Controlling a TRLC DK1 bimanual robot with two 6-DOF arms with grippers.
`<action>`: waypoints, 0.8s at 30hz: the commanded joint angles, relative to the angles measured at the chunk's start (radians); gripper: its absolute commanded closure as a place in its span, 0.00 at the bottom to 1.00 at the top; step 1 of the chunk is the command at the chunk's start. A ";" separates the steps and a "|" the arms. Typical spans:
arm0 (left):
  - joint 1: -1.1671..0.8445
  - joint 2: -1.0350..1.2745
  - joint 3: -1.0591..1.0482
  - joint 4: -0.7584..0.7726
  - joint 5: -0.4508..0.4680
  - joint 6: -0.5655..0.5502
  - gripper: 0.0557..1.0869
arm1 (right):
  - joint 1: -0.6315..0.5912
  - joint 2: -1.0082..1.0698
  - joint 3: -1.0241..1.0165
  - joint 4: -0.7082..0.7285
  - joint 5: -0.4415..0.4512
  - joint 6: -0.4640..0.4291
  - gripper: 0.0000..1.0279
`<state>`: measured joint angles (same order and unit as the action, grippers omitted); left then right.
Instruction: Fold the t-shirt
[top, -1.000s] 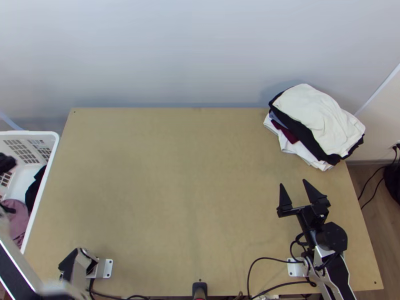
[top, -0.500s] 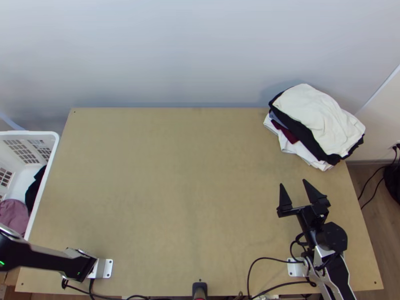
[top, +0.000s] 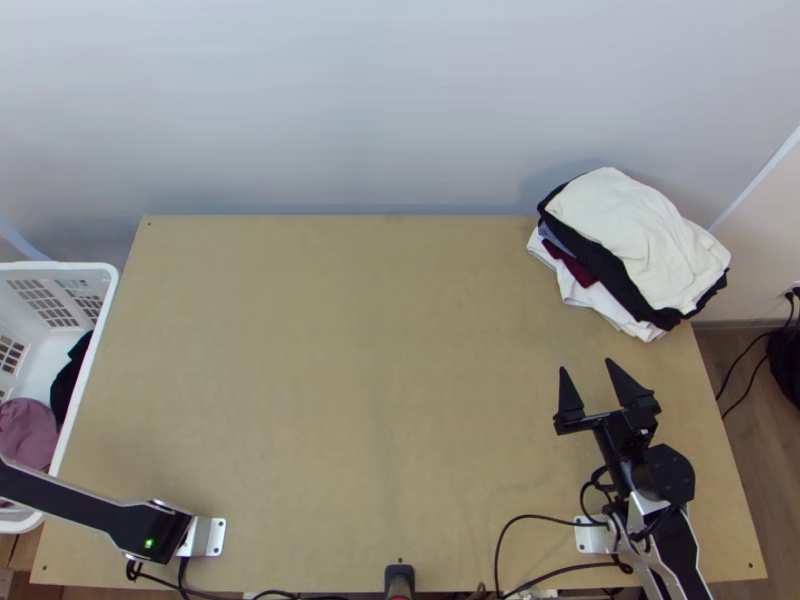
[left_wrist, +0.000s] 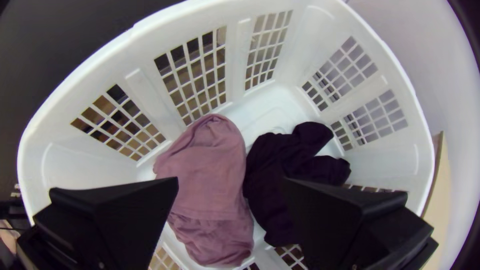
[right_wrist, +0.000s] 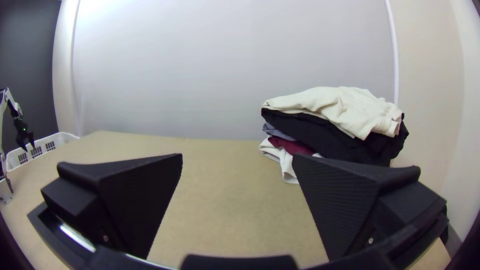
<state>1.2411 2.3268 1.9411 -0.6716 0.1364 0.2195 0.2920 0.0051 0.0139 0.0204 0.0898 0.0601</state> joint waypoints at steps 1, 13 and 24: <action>0.011 0.112 0.084 -0.008 -0.014 0.038 0.05 | -0.002 -0.007 -0.008 -0.017 0.001 0.017 0.03; 0.009 0.390 0.280 0.078 -0.038 0.092 0.05 | -0.002 -0.007 -0.008 -0.017 0.001 0.017 0.03; -0.014 0.546 0.300 0.227 -0.037 0.159 0.05 | -0.002 -0.007 -0.008 -0.017 0.001 0.017 0.03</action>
<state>1.2343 2.8227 2.2200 -0.4694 0.1001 0.3435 0.2920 0.0051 0.0139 0.0204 0.0895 0.0597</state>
